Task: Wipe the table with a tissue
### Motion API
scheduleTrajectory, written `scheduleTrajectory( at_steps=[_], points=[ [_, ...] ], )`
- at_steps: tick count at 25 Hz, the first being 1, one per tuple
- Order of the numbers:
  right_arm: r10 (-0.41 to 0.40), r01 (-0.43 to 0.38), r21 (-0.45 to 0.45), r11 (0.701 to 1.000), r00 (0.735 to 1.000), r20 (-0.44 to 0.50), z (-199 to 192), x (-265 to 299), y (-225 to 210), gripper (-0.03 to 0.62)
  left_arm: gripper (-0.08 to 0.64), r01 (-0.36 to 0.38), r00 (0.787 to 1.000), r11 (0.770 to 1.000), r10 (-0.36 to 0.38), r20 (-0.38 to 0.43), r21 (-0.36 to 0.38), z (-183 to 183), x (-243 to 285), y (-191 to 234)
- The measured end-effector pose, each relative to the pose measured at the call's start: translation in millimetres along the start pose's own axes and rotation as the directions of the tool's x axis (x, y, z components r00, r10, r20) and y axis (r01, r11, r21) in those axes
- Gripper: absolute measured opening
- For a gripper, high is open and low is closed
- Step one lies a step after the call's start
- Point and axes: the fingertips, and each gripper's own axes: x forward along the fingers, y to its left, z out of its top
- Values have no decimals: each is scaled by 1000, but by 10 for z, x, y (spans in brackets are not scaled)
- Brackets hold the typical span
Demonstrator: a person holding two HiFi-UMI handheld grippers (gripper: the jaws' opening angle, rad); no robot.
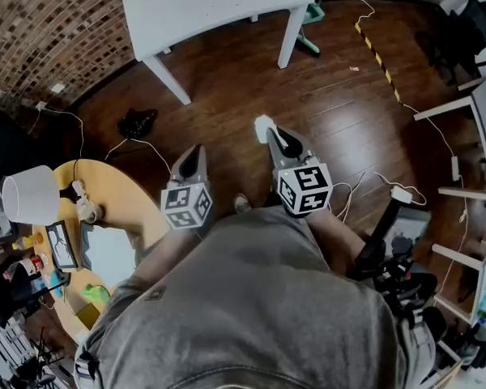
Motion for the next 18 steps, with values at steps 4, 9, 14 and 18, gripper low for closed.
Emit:
scheduleTrajectory(
  at_steps=[4,9,14,18],
  points=[
    [3,-3,17,1000,1000,5,108,143,-316,44,2,-8,1000,1000,8,-7,9,111,337,-124],
    [13,-13,27,1000,1000,11,296,346,-785,44,2,-11,1000,1000,12,-3,18,314,856,-349],
    [20,-20,36,999,1000,15,525,504,-1311,44,2,-16,1000,1000,16,-1,25,544,1360,-645],
    [33,-33,42,999,999,13,612,622,-1651,44,2,-27,1000,999,28,-4,28,627,1671,-818]
  ],
)
